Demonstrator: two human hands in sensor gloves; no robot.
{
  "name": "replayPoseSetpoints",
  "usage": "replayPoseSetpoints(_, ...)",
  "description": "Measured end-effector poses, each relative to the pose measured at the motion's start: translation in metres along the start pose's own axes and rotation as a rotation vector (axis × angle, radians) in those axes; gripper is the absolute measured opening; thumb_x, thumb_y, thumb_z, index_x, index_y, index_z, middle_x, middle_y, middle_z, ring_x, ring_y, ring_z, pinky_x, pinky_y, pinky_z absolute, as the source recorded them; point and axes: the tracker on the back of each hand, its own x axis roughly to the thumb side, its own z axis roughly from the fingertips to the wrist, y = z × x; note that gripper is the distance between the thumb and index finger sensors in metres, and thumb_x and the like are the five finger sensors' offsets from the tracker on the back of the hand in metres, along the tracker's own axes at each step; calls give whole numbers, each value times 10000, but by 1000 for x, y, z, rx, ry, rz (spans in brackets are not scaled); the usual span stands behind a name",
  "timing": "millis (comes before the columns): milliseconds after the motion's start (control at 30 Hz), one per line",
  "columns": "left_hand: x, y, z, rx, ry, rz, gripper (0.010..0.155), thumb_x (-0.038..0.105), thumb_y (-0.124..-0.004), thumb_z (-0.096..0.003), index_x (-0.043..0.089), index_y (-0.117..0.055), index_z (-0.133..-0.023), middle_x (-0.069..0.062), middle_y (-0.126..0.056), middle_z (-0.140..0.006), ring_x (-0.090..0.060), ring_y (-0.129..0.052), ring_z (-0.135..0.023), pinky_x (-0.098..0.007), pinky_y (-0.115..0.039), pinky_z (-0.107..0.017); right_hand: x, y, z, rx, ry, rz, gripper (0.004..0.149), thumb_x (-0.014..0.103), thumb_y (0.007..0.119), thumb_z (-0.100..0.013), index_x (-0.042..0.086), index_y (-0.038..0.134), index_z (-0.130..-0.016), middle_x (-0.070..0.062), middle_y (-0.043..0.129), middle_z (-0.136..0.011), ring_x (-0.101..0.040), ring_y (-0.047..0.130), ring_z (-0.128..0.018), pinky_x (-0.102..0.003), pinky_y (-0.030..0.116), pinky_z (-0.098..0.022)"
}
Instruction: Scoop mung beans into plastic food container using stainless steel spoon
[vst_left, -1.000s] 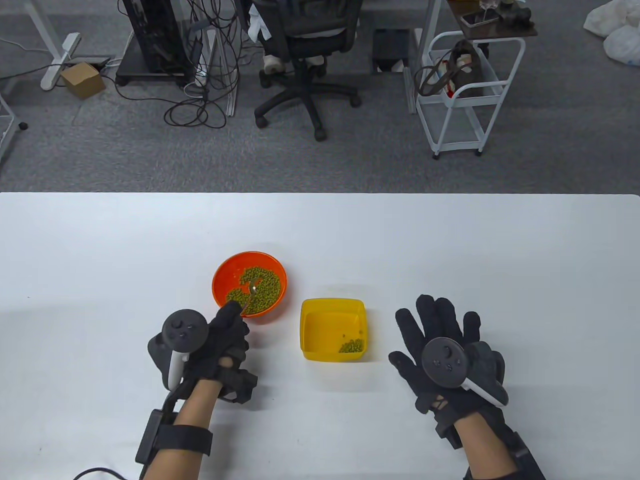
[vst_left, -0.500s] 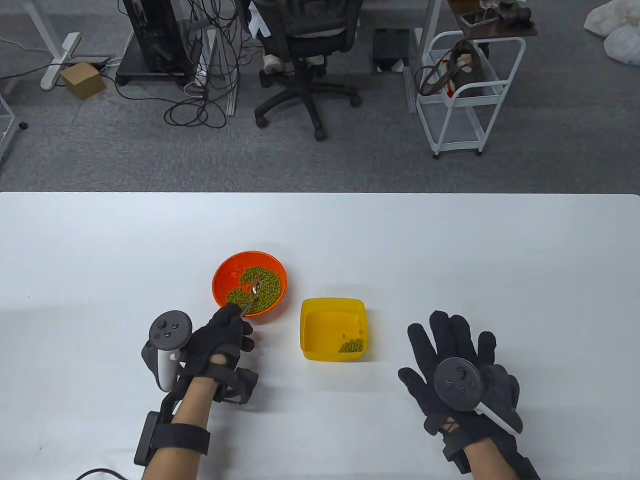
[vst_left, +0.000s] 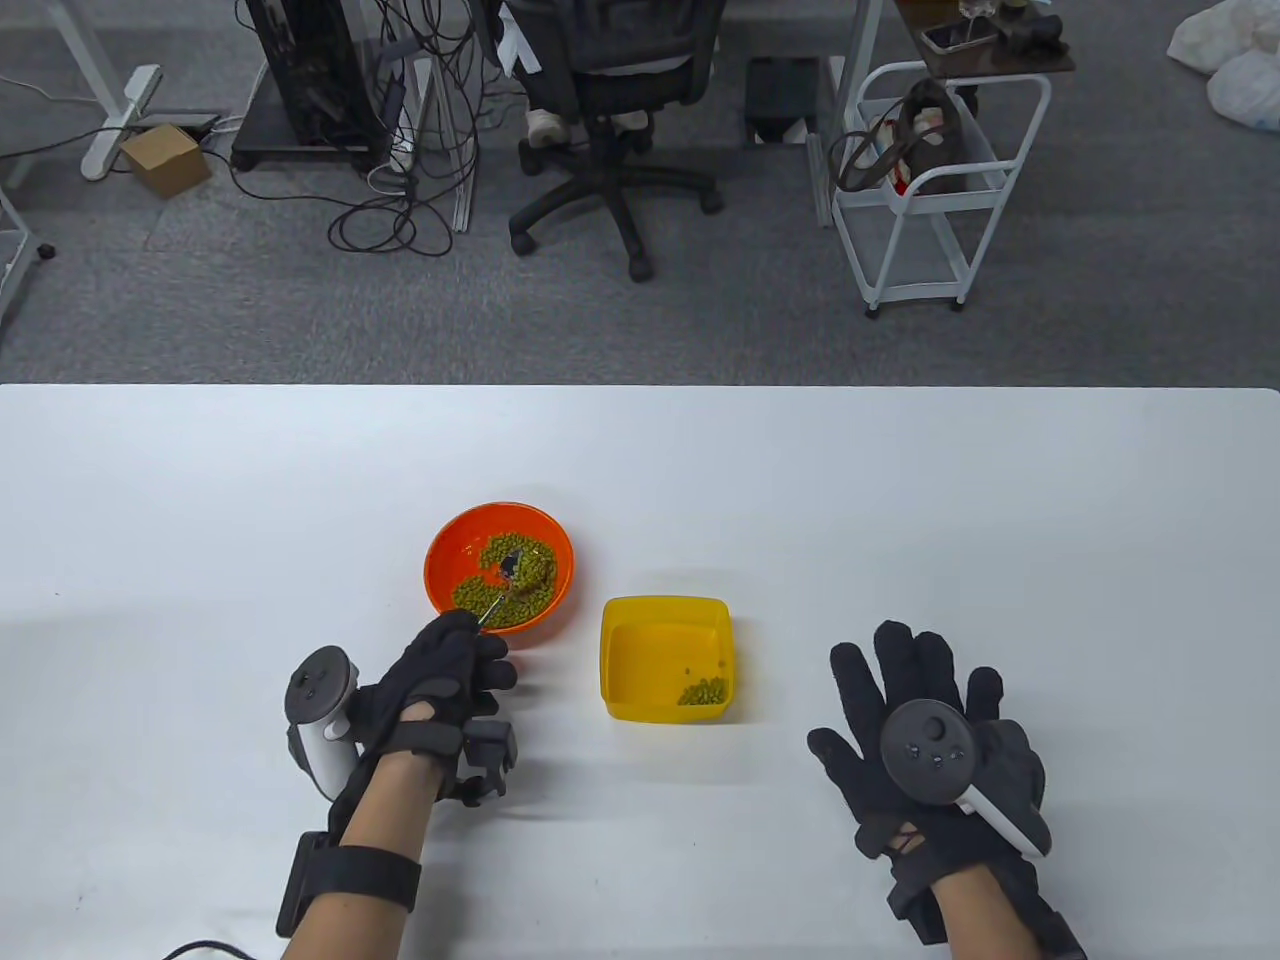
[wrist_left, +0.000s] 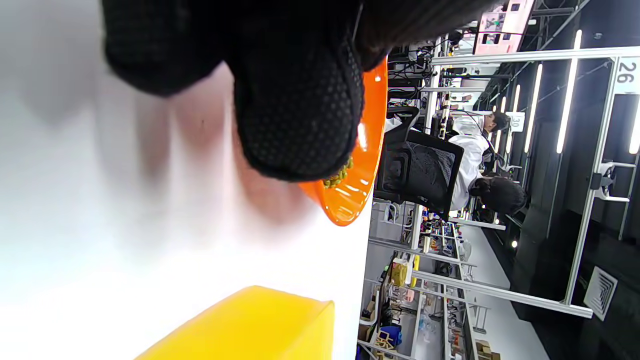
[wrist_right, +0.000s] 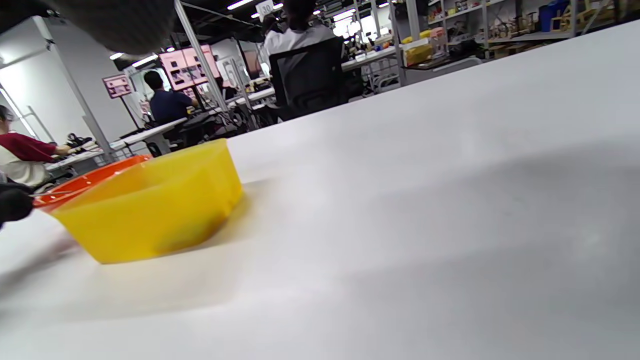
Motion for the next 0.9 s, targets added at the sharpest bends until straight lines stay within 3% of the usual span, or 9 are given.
replayPoseSetpoints(467, 3, -2, 3, -23, -11, 39, 486, 333, -672, -479, 173, -670, -938, -26, -921, -743, -132, -1048, -479, -396, -863, -410, -24, 13, -15, 27, 80, -44, 744, 616, 637, -525, 391, 214, -1095, 62, -74, -1124, -337, -102, -1039, -629, -133, -618)
replayPoseSetpoints(667, 15, -22, 7, -212, -81, -64, 454, 346, -713, -481, 209, -704, -914, 19, -935, -705, -101, -1041, -429, -376, -863, -395, -29, 15, -17, 24, 83, -69, 741, 612, 639, -525, 384, 226, -1096, 59, -60, -1128, -332, -89, -1044, -629, -133, -620)
replayPoseSetpoints(900, 15, -46, 10, -324, -88, -269, 434, 343, -730, -478, 212, -736, -892, 20, -947, -679, -106, -1042, -394, -376, -864, -380, -30, 14, -17, -6, 70, -79, 732, 608, 643, -522, 376, 255, -1098, 54, -29, -1138, -331, -58, -1053, -632, -123, -625)
